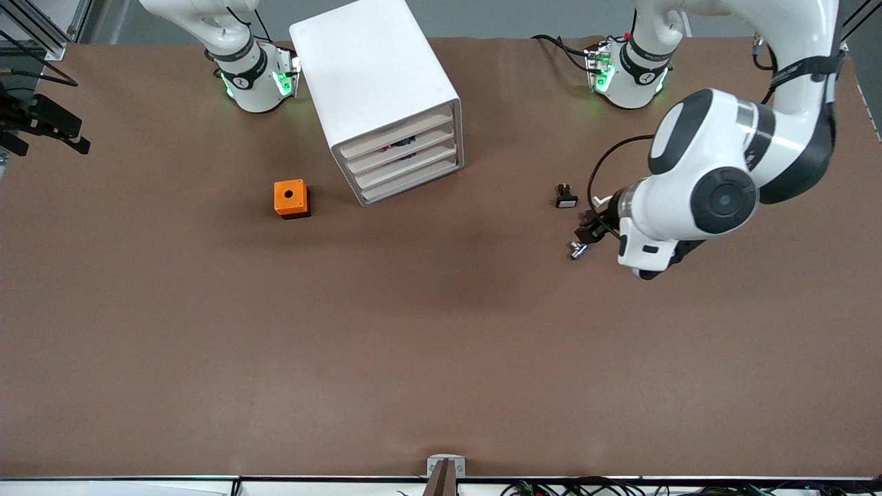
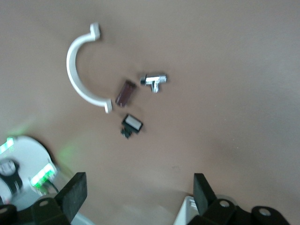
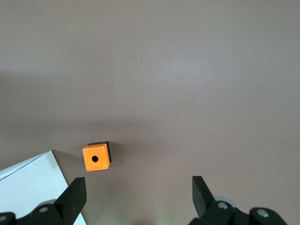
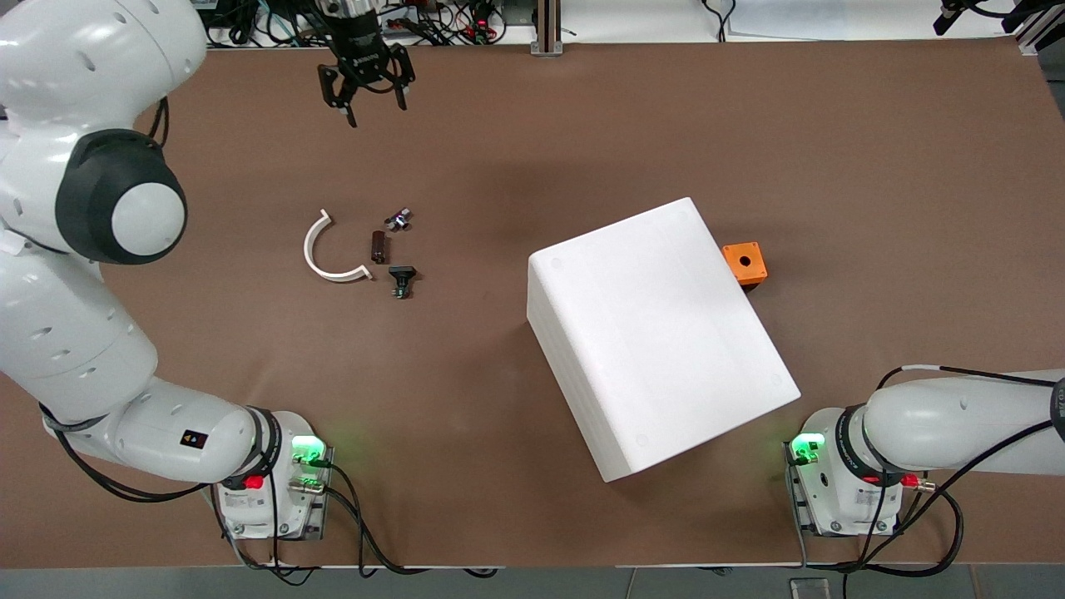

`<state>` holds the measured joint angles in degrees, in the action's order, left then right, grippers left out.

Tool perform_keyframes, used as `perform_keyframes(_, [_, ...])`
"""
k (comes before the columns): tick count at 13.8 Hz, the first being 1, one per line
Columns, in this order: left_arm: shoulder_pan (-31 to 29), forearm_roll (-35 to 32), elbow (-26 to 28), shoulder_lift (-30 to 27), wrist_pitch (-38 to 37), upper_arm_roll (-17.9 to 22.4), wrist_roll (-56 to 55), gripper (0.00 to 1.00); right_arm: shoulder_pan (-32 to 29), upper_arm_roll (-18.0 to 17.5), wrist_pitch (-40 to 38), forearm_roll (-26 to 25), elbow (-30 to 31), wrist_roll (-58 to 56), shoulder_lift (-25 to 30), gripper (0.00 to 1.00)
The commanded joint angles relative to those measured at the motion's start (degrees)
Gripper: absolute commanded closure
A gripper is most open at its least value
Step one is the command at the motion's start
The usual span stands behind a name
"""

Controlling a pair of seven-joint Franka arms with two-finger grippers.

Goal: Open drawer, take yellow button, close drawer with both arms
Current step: 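Reach the left gripper to the white cabinet's drawer handle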

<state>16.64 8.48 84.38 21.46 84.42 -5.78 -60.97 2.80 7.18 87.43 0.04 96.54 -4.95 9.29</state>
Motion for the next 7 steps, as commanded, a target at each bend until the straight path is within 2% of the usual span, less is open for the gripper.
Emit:
perform_keyframes(1, [0.32, 5.55, -1.59, 1.73, -2.77, 0.07, -8.18, 0.00, -0.25, 0.03, -0.15, -0.04, -1.09, -0.15, -0.15, 0.00])
perform_keyframes(2, [0.67, 7.84, -1.59, 2.78, -2.86, 0.07, -11.16, 0.00, -0.33, -0.06, -0.24, -0.12, -1.53, 0.29, -0.32, 0.00])
perform_keyframes(4, [2.86, 10.41, -1.68, 4.63, -3.30, 0.07, -24.39, 0.00, -0.60, 0.03, -0.41, -0.04, -1.80, 0.56, -1.81, 0.00])
perform_keyframes(6, [4.36, 11.20, -1.76, 6.65, -3.30, 0.07, -37.76, 0.00, -0.95, 0.03, -0.24, -0.04, -1.80, 0.30, -5.40, 0.00])
perform_keyframes(7, [4.45, 13.99, -1.76, 7.71, -3.30, 0.07, -41.22, 0.00, -1.04, 0.03, 0.28, -0.73, -1.88, -0.14, -7.60, 0.00])
